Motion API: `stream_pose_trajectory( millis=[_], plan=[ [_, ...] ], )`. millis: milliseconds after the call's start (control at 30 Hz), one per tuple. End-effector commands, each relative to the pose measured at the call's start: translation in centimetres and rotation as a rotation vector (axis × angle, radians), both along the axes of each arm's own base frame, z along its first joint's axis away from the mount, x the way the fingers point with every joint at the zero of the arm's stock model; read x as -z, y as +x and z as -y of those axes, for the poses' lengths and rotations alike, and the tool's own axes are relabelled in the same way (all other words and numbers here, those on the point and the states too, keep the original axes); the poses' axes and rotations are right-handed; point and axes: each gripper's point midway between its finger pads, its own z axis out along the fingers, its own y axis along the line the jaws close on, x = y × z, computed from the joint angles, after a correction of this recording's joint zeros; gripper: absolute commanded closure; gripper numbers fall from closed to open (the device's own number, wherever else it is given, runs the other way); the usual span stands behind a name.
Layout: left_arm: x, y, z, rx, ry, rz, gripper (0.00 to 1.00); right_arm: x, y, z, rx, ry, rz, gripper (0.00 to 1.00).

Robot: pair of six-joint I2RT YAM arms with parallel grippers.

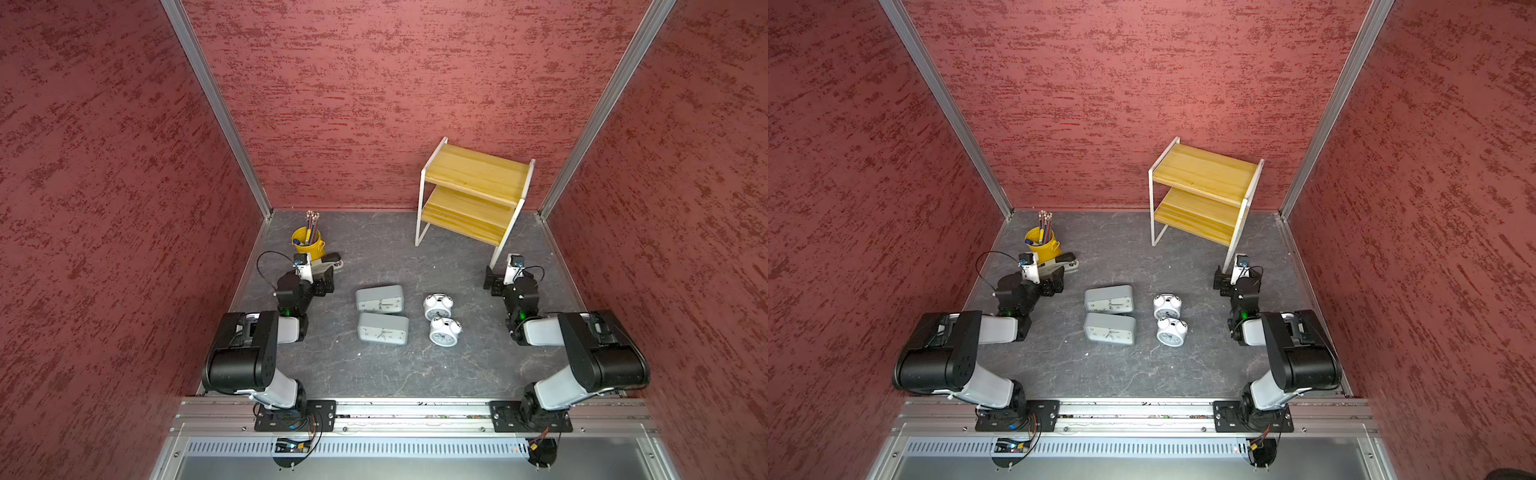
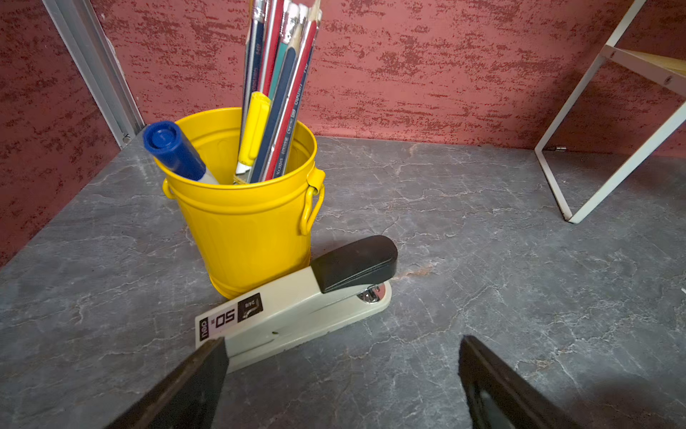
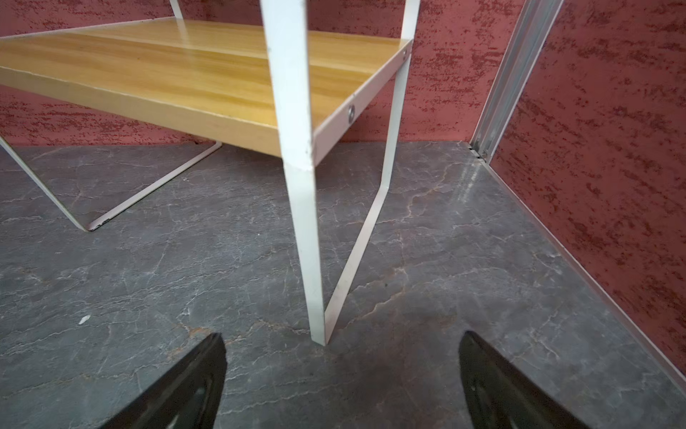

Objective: Place the alarm clocks on the shelf by style
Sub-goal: Move the shelf to the center of the board.

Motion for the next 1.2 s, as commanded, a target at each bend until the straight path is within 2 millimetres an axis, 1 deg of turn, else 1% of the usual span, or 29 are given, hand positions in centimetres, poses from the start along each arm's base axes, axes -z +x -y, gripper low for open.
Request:
stream_pose_trajectory(
  millis=[0, 333, 400, 500, 933, 1033, 1167],
  plan=[
    [-0.9, 0.4, -0.1, -0.005, 0.016, 0.029, 0.0, -0.8, 0.4, 0.7, 0.032, 0.004, 0.024, 0.01],
    [-0.9, 0.4, -0.1, -0.004, 0.014, 0.03, 0.0, -0.8, 0.4, 0.6, 0.031, 0.003, 0.024, 0.01],
    [-0.8, 0.6, -0.5, -0.032, 0.01, 0.023, 0.0, -0.9, 0.4, 0.6, 0.032, 0.004, 0.026, 0.01],
    [-0.8, 0.5, -0.7, -0.041, 0.01, 0.023, 0.0, -0.8, 0.4, 0.6, 0.031, 0.004, 0.025, 0.01],
    [-0.9, 0.3, -0.6, -0.039, 0.012, 0.04, 0.0, -0.8, 0.3, 0.7, 0.036, 0.003, 0.027, 0.02],
    [-1.8, -0.4, -0.7, -0.045, 0.011, 0.087, 0.0, -1.4, -0.3, 1.2, 0.06, 0.009, 0.055, 0.02],
    [-3.4, -1.4, -1.6, -0.083, -0.01, 0.107, 0.0, -2.6, -0.6, 0.8, 0.041, 0.006, 0.062, 0.02]
  ],
)
